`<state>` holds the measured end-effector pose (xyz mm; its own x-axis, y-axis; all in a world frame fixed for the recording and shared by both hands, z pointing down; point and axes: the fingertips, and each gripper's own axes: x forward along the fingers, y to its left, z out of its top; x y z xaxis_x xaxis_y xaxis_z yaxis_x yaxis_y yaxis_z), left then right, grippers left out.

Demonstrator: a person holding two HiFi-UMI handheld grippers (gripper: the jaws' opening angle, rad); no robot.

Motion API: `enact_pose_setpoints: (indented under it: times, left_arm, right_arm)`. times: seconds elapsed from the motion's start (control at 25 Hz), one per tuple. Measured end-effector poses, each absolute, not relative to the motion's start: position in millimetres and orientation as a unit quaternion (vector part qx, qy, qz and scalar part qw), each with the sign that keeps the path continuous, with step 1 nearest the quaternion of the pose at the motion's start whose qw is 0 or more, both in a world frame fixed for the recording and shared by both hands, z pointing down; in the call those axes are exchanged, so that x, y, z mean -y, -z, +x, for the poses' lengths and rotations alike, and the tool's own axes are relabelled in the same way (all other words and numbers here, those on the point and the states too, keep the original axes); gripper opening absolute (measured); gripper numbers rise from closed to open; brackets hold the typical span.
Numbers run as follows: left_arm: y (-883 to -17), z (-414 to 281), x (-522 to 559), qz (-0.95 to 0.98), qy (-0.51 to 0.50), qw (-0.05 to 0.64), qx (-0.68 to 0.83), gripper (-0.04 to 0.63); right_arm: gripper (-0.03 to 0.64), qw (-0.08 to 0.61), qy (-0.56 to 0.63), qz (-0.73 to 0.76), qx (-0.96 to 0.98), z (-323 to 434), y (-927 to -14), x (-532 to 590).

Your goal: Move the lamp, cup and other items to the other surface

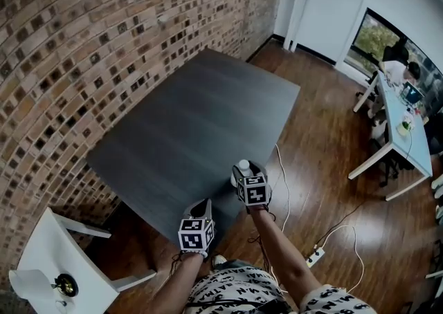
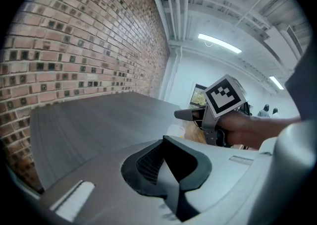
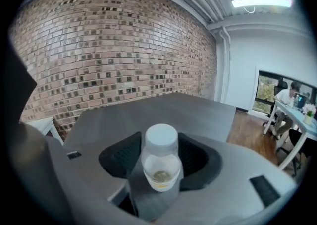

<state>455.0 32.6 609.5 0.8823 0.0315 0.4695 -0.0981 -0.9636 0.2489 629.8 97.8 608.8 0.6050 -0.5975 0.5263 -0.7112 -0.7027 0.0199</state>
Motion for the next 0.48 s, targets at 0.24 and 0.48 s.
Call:
enact_pose_setpoints:
  times: [0.24, 0.48]
  left_arm:
    - [-607.9, 426.3, -6.5, 0.959, -0.238, 0.143, 0.058, 0.0]
    - [-605.7, 367.6, 39.0, 0.954, -0.222, 0.158, 0.127, 0.0]
  right_arm:
    - [0.206, 0.141, -0.225, 0.88, 0.394, 616.7, -591.7, -84.5]
    - [0.206, 0.16, -0.188, 0.852, 0.462, 562.2, -565.3, -17.3]
